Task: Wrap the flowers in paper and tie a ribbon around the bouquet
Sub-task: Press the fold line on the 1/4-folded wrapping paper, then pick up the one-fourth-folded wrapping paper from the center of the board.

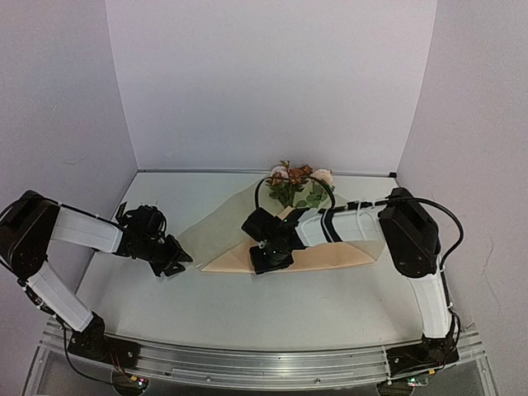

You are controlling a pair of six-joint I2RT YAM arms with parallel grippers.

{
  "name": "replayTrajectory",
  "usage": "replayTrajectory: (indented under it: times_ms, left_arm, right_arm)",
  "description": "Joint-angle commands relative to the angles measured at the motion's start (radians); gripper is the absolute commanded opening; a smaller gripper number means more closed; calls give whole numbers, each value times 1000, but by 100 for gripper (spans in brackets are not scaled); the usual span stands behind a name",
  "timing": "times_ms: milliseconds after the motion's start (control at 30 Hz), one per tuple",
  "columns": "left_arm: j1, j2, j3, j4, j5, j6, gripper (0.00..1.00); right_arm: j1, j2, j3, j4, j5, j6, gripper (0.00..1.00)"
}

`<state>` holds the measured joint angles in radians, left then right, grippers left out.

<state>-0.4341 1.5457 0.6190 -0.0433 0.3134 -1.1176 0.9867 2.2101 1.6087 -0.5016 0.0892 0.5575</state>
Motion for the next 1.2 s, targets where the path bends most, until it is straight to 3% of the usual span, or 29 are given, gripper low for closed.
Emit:
replayTrajectory:
  times_ms: [0, 267, 633, 833, 1167]
  left_arm:
    - [13, 39, 50, 8, -4, 34, 36]
    - [14, 98, 61, 71, 28, -2, 33]
    - [11, 48, -4, 112, 35, -148, 35]
    - [-24, 1, -73, 147, -9, -284, 41]
    - [-89, 49, -107, 273, -111, -365, 40]
  right_arm:
    - [-4, -17, 44, -31, 32, -1, 47]
    - [-25, 0, 56, -33, -18, 27, 47]
    - [-60, 22, 37, -32, -77, 70, 46]
    - [-67, 37, 37, -31, -113, 86, 45]
    - [-77, 28, 27, -18, -134, 95, 45]
